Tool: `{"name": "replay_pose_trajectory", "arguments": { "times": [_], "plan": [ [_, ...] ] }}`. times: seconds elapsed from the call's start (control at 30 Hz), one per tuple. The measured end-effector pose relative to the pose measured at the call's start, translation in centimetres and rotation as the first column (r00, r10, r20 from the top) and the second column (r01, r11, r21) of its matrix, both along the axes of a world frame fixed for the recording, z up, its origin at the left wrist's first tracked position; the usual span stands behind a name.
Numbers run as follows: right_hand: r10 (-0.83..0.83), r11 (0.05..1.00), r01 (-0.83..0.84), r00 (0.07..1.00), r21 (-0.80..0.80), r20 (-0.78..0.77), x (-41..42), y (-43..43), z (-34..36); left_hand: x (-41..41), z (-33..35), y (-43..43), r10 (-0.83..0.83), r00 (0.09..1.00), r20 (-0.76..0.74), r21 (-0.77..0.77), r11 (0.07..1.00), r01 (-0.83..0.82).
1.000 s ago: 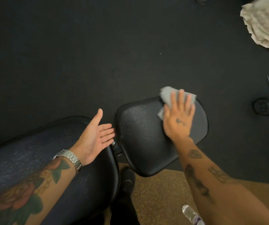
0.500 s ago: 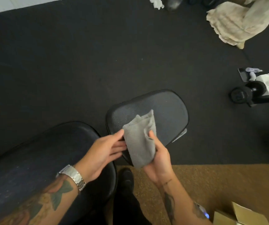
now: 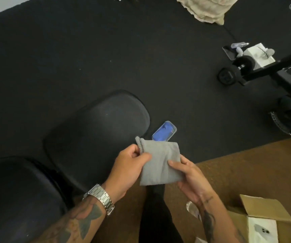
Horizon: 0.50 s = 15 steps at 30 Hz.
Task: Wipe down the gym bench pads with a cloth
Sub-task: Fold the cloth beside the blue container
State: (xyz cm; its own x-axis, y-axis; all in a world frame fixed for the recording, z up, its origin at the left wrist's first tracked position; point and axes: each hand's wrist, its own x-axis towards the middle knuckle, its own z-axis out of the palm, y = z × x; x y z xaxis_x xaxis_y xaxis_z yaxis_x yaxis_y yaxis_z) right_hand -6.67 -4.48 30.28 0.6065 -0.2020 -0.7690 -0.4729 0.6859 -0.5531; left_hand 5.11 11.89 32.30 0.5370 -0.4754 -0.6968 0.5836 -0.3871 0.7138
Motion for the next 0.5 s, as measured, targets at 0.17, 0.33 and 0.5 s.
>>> {"name": "replay_pose_trajectory", "arguments": {
  "times": [0.17, 0.33, 0.5],
  "plan": [
    [-0.041, 0.999, 0.044, 0.996, 0.028, -0.083, -2.8, -9.7, -4.5, -0.8, -4.2, -9.5, -0.08, 0.997, 0.004, 0.063, 0.995, 0.079],
    [-0.004, 0.989, -0.03, 0.975, -0.147, -0.224, -2.7, -17.3, -10.9, -0.2, -10.9, -16.6, -0.168, 0.98, 0.104, 0.191, 0.971, 0.146],
    [0.257, 0.9, -0.339, 0.919, -0.272, -0.298, 1.0, -22.4, -18.6, -0.8, -19.8, -19.8, -0.189, 0.974, 0.126, 0.328, 0.935, 0.139]
  ]
}}
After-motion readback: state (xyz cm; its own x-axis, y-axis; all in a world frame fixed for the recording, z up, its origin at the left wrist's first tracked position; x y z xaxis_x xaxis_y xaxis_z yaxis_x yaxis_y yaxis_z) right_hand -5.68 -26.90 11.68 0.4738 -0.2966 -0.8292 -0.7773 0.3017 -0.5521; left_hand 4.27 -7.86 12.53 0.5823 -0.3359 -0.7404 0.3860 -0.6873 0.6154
